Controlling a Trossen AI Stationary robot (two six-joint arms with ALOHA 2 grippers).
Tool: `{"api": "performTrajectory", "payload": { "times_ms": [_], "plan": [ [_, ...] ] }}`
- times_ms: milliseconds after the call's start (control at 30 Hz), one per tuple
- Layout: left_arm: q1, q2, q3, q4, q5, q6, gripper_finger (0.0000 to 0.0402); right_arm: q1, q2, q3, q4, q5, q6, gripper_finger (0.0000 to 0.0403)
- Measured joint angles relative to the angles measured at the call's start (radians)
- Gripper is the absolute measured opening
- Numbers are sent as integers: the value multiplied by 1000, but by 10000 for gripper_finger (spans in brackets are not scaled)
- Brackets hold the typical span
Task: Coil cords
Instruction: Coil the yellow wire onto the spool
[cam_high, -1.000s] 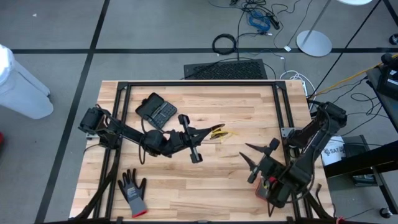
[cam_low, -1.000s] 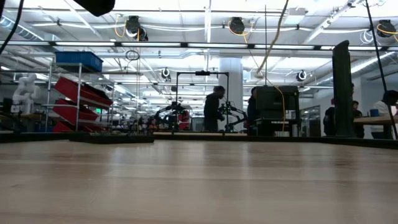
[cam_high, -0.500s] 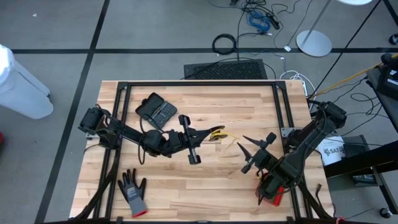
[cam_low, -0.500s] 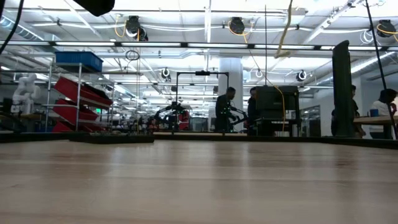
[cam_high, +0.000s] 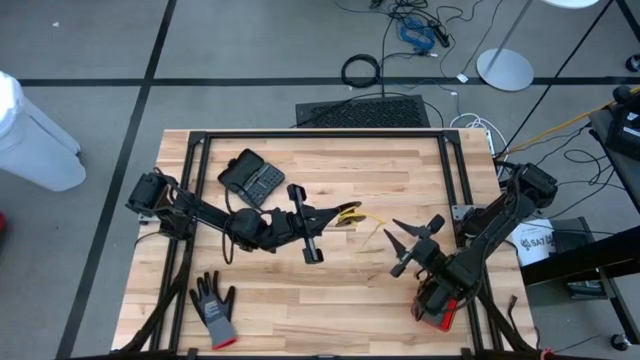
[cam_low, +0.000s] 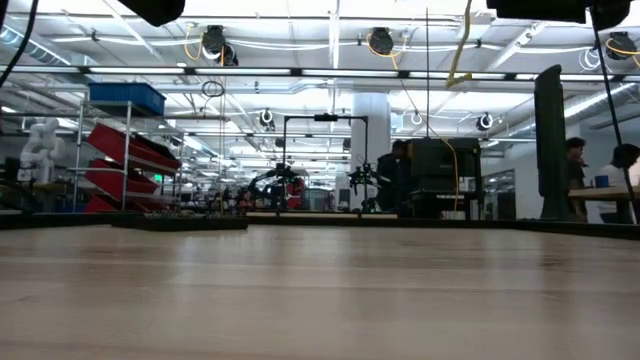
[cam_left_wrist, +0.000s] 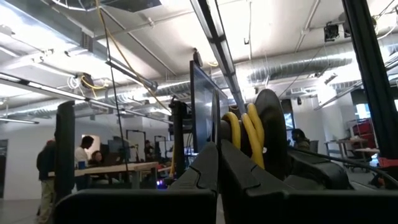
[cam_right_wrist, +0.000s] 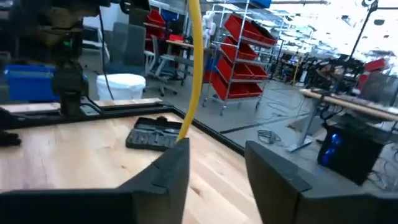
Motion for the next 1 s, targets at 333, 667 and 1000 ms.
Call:
{"api": "performTrajectory", "payload": {
  "times_ms": [333, 667, 1000],
  "plan": [
    [2, 0, 0, 0, 0, 2, 2, -31, 0, -34, 174, -1, -40, 211],
    [8, 0, 0, 0, 0, 1, 2, -42, 0, -36, 449, -68, -406, 202],
    [8, 0, 0, 4, 0, 1, 2, -111, 0, -36, 857, -145, -975, 202]
  ]
}}
